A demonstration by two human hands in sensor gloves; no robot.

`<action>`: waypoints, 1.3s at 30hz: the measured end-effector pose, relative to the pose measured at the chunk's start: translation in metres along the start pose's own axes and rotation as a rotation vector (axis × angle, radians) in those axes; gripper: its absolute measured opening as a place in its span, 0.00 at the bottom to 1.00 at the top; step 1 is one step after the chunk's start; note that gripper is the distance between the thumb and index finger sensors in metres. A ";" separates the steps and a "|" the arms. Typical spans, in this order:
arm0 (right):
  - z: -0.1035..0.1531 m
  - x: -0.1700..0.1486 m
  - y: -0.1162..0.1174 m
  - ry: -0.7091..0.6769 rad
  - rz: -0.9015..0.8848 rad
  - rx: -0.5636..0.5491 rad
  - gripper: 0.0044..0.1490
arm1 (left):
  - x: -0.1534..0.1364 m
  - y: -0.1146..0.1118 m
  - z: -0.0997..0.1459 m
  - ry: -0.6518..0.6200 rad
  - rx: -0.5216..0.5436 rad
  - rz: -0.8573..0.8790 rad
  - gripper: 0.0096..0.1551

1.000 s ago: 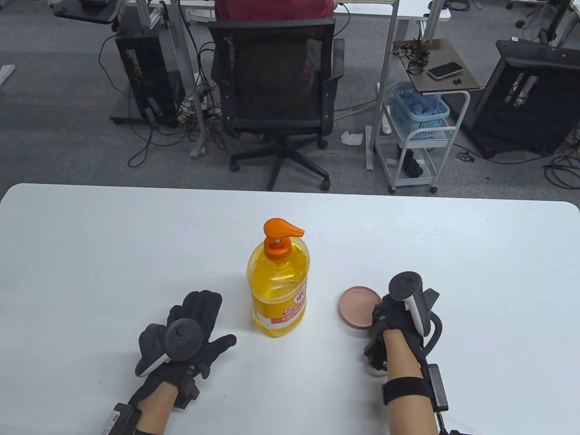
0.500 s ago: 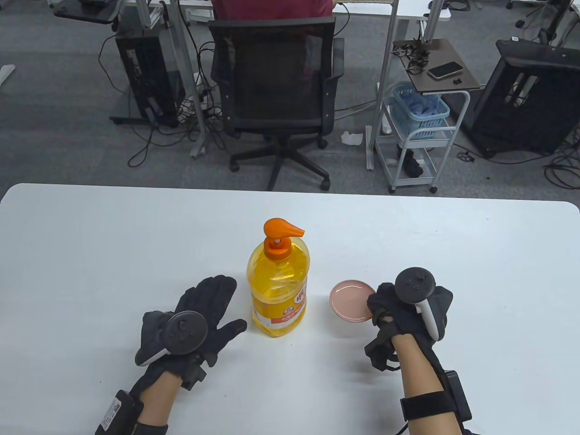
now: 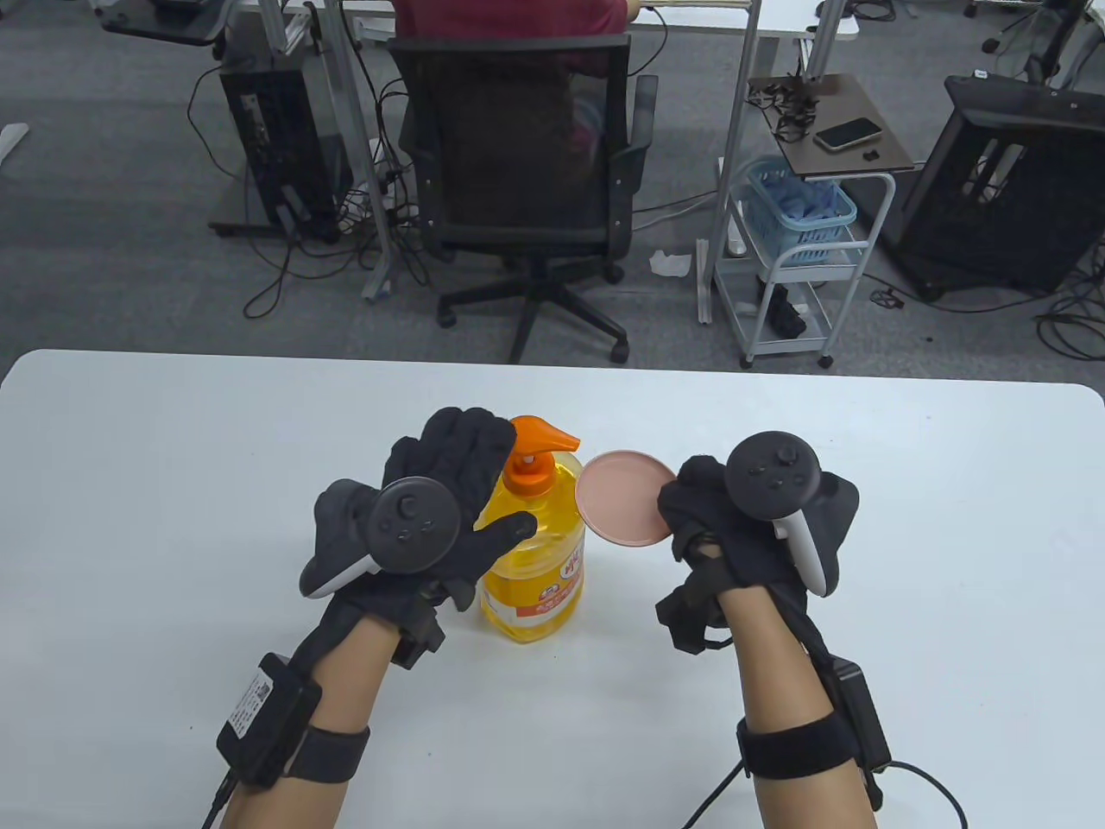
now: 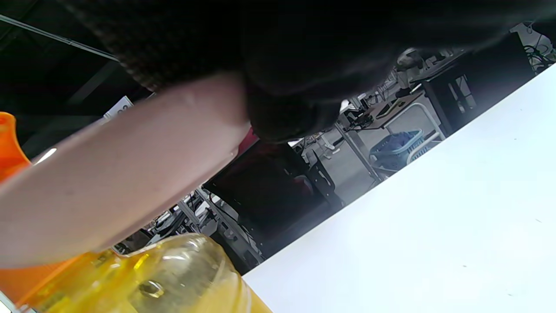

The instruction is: Press dish soap pump onto seasoning dish

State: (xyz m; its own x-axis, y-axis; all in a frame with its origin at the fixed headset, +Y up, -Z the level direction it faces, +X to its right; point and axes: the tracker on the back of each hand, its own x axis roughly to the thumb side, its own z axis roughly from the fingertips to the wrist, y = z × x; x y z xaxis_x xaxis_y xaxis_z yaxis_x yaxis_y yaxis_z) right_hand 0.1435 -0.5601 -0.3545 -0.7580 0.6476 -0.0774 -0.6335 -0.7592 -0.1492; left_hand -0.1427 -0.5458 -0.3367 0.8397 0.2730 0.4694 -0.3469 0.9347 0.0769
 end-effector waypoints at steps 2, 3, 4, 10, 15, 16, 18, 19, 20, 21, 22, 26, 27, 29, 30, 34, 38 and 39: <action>-0.003 0.006 -0.002 0.003 -0.010 -0.007 0.30 | 0.006 -0.002 -0.008 -0.010 -0.024 0.019 0.52; -0.004 0.010 -0.002 0.008 -0.012 -0.006 0.30 | 0.008 -0.004 -0.012 -0.012 -0.046 0.029 0.52; -0.005 0.014 -0.004 0.007 -0.012 -0.010 0.30 | 0.010 -0.006 -0.016 -0.017 -0.074 0.036 0.53; -0.006 0.023 -0.008 -0.003 -0.007 -0.021 0.30 | 0.006 -0.014 -0.019 -0.048 -0.055 0.100 0.52; -0.004 0.025 -0.009 -0.015 -0.002 -0.019 0.30 | 0.005 -0.012 -0.016 -0.054 -0.021 0.137 0.51; -0.004 0.024 -0.008 -0.016 0.001 -0.014 0.30 | 0.006 -0.011 -0.017 -0.047 -0.030 0.137 0.51; -0.004 0.024 -0.008 -0.017 0.003 -0.010 0.30 | 0.008 -0.011 -0.017 -0.044 -0.026 0.129 0.51; -0.004 0.024 -0.007 -0.018 0.003 -0.008 0.30 | 0.009 -0.011 -0.018 -0.043 -0.023 0.124 0.51; -0.004 0.025 -0.007 -0.020 0.002 -0.004 0.30 | 0.009 -0.010 -0.018 -0.043 -0.020 0.118 0.51; -0.005 0.025 -0.007 -0.021 -0.001 0.001 0.30 | 0.008 -0.010 -0.018 -0.044 -0.019 0.121 0.51; -0.005 0.025 -0.007 -0.022 -0.002 0.003 0.30 | 0.007 -0.010 -0.018 -0.044 -0.020 0.130 0.50; -0.006 0.026 -0.006 -0.029 -0.012 0.011 0.30 | 0.005 -0.011 -0.017 -0.048 -0.002 0.149 0.51; -0.006 0.026 -0.006 -0.030 -0.013 0.012 0.30 | 0.005 -0.011 -0.017 -0.046 0.000 0.157 0.51; -0.006 0.027 -0.006 -0.031 -0.012 0.013 0.30 | 0.007 -0.012 -0.017 -0.044 0.006 0.155 0.51; -0.006 0.027 -0.007 -0.031 -0.010 0.014 0.30 | 0.006 -0.013 -0.017 -0.040 0.002 0.139 0.51; -0.003 0.029 -0.009 -0.040 -0.017 0.002 0.30 | 0.004 -0.018 -0.016 -0.041 0.021 0.149 0.50; -0.001 0.030 -0.011 -0.033 0.000 -0.006 0.30 | 0.002 -0.016 -0.018 -0.033 -0.029 0.190 0.50; -0.001 0.030 -0.012 -0.033 -0.003 -0.007 0.30 | 0.000 -0.016 -0.017 -0.042 -0.030 0.176 0.51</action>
State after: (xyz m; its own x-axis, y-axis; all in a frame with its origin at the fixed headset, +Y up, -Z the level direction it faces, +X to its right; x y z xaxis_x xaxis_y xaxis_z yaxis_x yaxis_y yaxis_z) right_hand 0.1280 -0.5315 -0.3557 -0.7612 0.6470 -0.0443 -0.6345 -0.7571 -0.1558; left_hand -0.1297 -0.5565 -0.3530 0.7487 0.4239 0.5096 -0.4740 0.8798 -0.0356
